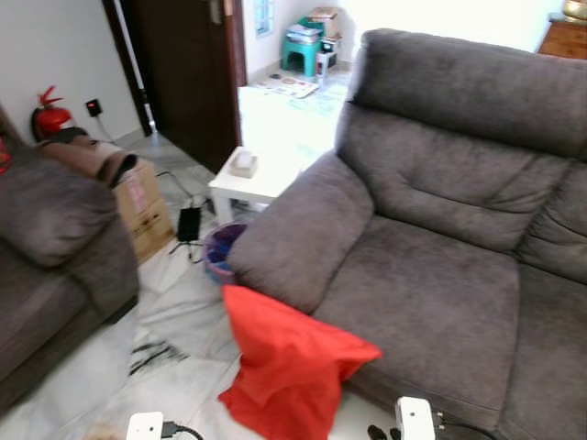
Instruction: Move the pillow to the sofa from floor
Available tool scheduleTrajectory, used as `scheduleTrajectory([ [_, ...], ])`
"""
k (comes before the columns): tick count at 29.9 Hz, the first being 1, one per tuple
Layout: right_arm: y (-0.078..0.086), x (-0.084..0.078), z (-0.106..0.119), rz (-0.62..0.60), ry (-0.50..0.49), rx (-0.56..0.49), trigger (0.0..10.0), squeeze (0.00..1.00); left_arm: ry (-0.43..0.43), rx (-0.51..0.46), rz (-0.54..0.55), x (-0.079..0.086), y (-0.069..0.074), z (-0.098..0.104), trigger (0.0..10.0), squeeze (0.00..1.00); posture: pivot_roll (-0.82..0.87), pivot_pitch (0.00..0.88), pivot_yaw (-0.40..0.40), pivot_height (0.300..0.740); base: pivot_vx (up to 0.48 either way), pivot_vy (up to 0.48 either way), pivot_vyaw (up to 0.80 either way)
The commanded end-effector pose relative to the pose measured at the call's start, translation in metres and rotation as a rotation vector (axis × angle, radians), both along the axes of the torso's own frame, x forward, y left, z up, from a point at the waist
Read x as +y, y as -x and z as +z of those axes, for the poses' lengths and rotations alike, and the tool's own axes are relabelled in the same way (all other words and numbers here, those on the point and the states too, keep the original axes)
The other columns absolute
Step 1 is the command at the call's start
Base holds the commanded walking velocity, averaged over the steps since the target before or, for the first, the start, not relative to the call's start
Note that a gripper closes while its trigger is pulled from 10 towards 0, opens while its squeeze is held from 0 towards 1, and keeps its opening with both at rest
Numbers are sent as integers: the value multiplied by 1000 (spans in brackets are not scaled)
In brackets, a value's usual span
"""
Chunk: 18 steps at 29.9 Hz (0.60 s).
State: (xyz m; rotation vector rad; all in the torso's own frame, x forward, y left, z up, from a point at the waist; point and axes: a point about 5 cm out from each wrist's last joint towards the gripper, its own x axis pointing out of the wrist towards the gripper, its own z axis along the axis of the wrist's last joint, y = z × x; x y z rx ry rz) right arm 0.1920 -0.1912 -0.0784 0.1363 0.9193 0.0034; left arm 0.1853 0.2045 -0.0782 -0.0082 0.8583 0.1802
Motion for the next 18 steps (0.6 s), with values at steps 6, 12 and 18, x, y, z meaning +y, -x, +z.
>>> scheduleTrajectory([
  [6, -7, 9, 3, 44, -4, -28, 10000, 0, -24, 11, 23, 11, 7, -1, 10000, 0, 64, 106, -1, 740, 0, 0, 133],
  [12, -7, 9, 3, 33, -11, -29, 10000, 0, -21, 18, 11, 11, 7, -1, 10000, 0, 66, 105, -1, 740, 0, 0, 800],
  [18, -7, 9, 3, 24, -13, -32, 10000, 0, -16, 22, 12, 10, 7, -2, 10000, 0, 66, 102, 0, 740, 0, 0, 800],
])
